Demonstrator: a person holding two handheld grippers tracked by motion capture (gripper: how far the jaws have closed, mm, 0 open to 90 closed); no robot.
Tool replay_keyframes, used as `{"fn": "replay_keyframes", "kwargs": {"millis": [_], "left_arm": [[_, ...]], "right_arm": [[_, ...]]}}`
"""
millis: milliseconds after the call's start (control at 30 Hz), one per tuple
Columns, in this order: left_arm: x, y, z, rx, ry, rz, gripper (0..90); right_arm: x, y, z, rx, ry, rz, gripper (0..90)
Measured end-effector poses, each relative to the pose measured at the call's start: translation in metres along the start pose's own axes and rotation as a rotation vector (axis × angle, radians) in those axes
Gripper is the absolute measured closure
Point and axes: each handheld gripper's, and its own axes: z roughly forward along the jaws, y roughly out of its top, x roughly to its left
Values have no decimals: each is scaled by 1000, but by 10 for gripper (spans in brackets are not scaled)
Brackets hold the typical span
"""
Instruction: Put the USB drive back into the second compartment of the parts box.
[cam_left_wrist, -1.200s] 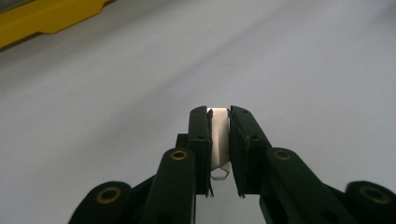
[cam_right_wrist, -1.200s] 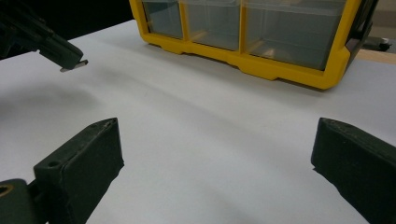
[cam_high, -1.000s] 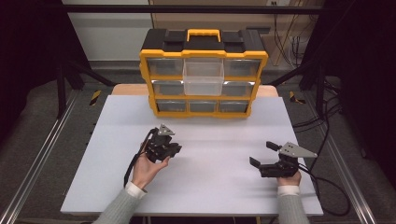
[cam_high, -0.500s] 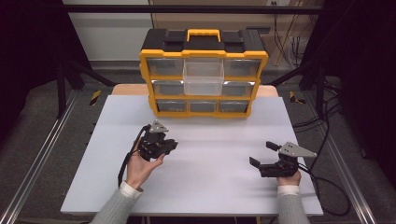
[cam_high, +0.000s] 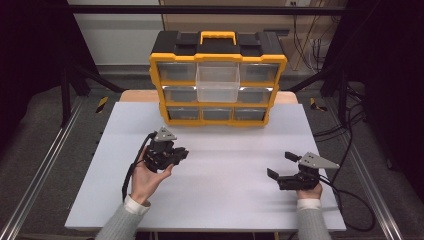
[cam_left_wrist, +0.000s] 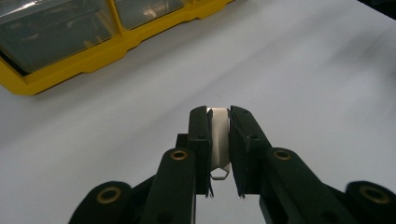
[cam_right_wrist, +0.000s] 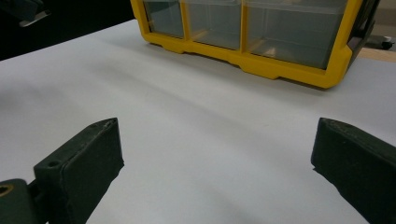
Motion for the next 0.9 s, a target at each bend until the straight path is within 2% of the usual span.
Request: {"fn": "replay_keyframes", "kwargs": {"millis": [367,900], "left_arm": [[-1,7,-16,-27,-8,14,793],[1,28,-37,-67,-11,31,793]], "right_arm": [[0,0,0,0,1,0,25],[0,0,0,1,6,0,24]]}}
